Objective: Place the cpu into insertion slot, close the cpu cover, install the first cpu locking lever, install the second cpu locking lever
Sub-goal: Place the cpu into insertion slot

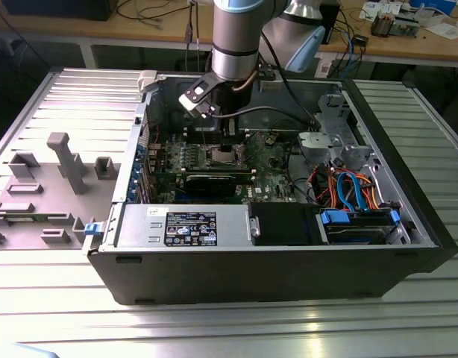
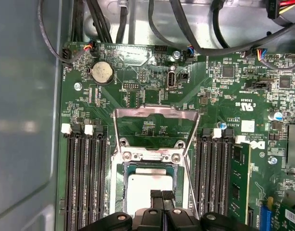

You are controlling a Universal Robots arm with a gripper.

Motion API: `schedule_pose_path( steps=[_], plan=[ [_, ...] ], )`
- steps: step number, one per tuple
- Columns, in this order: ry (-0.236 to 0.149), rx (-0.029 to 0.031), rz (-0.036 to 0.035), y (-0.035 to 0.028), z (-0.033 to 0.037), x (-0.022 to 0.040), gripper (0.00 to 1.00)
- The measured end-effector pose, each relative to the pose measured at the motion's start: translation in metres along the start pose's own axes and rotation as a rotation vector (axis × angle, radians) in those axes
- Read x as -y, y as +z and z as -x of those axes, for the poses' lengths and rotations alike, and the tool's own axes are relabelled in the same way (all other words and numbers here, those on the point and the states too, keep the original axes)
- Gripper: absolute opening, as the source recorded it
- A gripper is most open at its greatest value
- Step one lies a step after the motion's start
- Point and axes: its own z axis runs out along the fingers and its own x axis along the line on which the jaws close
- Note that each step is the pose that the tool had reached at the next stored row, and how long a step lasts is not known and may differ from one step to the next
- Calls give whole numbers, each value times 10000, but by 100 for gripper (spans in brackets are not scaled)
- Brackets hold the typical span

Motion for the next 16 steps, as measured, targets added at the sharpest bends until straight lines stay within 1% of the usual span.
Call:
schedule_pose_path(
  steps=[8,16],
  plan=[
    [0,-5,1,-38,1,0,11],
    [0,-7,0,-55,3,1,11]
  ],
)
